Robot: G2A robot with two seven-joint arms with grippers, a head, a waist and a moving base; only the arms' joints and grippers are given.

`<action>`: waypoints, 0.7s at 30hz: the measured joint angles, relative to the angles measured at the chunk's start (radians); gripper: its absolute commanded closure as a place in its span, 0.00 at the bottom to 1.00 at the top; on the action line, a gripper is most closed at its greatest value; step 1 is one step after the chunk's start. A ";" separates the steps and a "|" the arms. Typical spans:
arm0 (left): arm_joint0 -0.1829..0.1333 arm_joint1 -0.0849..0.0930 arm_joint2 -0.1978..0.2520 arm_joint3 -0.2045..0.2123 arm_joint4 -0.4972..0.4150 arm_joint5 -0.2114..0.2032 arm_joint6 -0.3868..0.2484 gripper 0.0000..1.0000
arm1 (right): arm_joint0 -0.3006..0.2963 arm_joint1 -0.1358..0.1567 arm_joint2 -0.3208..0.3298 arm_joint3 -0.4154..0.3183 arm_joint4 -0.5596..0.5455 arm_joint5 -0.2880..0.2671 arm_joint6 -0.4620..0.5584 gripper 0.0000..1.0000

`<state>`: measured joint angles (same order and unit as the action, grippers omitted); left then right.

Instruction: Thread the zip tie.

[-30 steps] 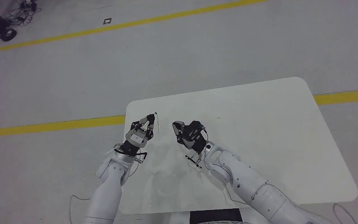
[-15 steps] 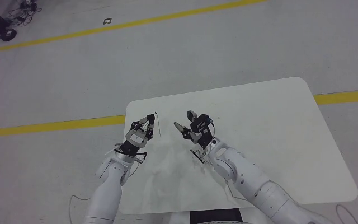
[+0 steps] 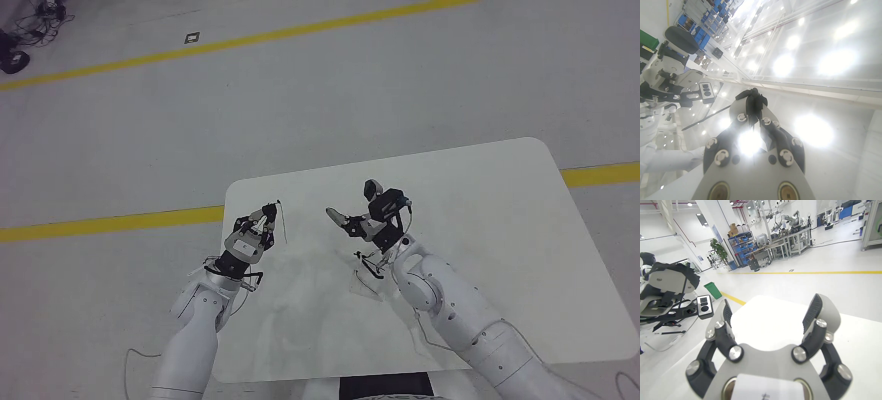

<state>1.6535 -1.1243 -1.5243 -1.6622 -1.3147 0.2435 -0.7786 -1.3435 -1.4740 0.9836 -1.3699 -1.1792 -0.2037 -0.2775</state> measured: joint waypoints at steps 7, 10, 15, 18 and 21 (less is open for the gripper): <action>0.000 0.000 0.000 0.000 0.000 0.000 0.000 1.00 | -0.009 0.002 0.015 -0.010 0.013 0.007 0.000 0.00; 0.000 0.000 0.000 0.000 0.000 0.000 0.000 1.00 | -0.030 0.012 0.057 -0.041 0.025 0.007 -0.003 0.00; 0.000 0.000 0.000 0.000 0.000 0.000 0.000 1.00 | -0.075 0.024 0.115 -0.116 0.064 -0.004 0.004 0.00; 0.000 0.000 0.000 0.000 0.000 0.000 0.000 1.00 | -0.080 0.024 0.119 -0.127 0.082 -0.009 0.005 0.00; 0.000 0.000 0.000 0.000 0.000 0.000 0.000 1.00 | -0.079 0.024 0.118 -0.125 0.081 -0.008 0.005 0.00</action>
<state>1.6535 -1.1243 -1.5243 -1.6622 -1.3147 0.2435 -0.7786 -1.4226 -1.4497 1.1017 -1.4950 -1.0986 -0.2122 -0.2728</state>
